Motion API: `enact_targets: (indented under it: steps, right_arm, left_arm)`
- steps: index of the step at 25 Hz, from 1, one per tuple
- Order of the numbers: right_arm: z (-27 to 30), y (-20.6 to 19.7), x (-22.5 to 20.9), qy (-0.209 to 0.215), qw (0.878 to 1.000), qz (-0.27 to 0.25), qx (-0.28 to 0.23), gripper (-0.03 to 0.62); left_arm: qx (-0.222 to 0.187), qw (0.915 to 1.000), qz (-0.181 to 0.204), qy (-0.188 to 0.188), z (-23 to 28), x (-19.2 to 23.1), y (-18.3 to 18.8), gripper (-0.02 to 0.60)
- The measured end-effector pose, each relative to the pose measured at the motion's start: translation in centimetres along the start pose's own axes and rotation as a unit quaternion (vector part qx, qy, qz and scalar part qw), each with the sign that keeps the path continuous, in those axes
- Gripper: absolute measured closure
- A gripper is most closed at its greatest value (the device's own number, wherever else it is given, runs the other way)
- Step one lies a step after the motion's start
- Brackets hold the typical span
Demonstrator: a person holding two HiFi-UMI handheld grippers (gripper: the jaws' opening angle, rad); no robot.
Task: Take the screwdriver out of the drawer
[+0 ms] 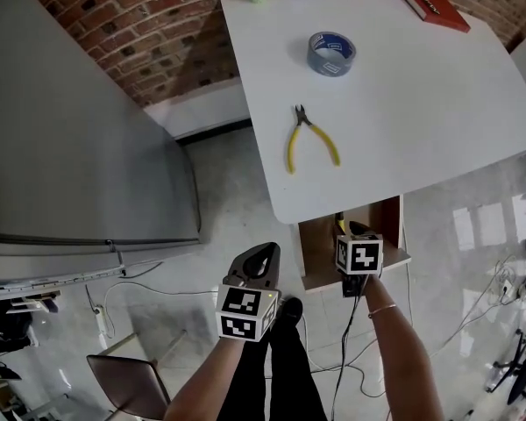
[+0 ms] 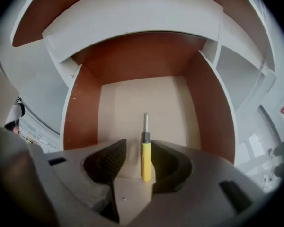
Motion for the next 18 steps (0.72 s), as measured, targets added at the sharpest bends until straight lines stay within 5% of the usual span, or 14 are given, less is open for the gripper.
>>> enact_targets:
  steps: [18]
  right_arm:
    - [4.8, 0.3, -0.1, -0.01, 0.996, -0.065, 0.053, 0.447]
  left_arm:
    - [-0.007, 0.9994, -0.027, 0.018, 1.3, 2.0, 0.2, 0.591]
Point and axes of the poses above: the fingertips, and each gripper's own axes: z forward along the fingers, x to its left, y out of its top, the point moved 6 cm from there along -z, backward along the fingers, and after that the axes turned 13 degrees about -y, right-handed, at the moved point
